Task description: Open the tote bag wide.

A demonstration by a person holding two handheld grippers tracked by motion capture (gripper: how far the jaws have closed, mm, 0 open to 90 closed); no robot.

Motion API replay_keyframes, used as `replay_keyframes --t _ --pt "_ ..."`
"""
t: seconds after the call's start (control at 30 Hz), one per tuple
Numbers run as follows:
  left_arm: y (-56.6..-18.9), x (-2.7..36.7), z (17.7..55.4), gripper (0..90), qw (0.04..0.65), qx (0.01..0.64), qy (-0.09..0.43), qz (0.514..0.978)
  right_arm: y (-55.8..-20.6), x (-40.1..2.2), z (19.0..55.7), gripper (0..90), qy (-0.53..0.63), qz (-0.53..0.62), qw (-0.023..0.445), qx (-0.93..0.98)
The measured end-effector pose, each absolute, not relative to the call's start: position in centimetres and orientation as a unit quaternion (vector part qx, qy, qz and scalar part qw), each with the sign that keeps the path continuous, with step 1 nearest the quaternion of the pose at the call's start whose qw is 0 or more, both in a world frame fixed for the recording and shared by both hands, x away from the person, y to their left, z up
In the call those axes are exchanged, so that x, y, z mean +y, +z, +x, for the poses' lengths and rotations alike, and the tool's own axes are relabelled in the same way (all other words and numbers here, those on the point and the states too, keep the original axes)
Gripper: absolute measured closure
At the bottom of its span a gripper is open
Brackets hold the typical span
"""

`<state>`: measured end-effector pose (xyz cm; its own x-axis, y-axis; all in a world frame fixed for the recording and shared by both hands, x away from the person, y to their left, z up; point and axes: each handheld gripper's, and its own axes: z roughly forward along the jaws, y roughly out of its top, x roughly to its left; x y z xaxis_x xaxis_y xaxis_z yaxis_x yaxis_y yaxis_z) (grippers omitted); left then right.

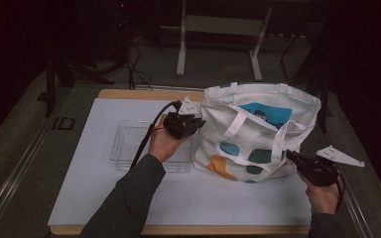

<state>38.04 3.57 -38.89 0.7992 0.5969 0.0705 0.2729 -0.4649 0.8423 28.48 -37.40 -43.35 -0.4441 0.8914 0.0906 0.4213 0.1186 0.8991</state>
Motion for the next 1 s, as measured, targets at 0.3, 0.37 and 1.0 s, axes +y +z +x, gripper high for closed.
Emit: replay_keyframes --t 0.3,0.37,1.0 --pt "-38.4 4.0 37.3 87.3 0.45 0.251 0.18 0.838 -42.9 -37.4 27.4 89.3 0.474 0.455 0.259 0.708" --pt "-38.3 4.1 37.2 87.3 0.451 0.25 0.179 0.838 -42.9 -37.5 27.2 89.3 0.476 0.453 0.261 0.707" --pt "-38.4 4.8 35.4 87.4 0.459 0.241 0.166 0.839 -43.2 -37.7 24.9 89.3 0.479 0.444 0.264 0.71"
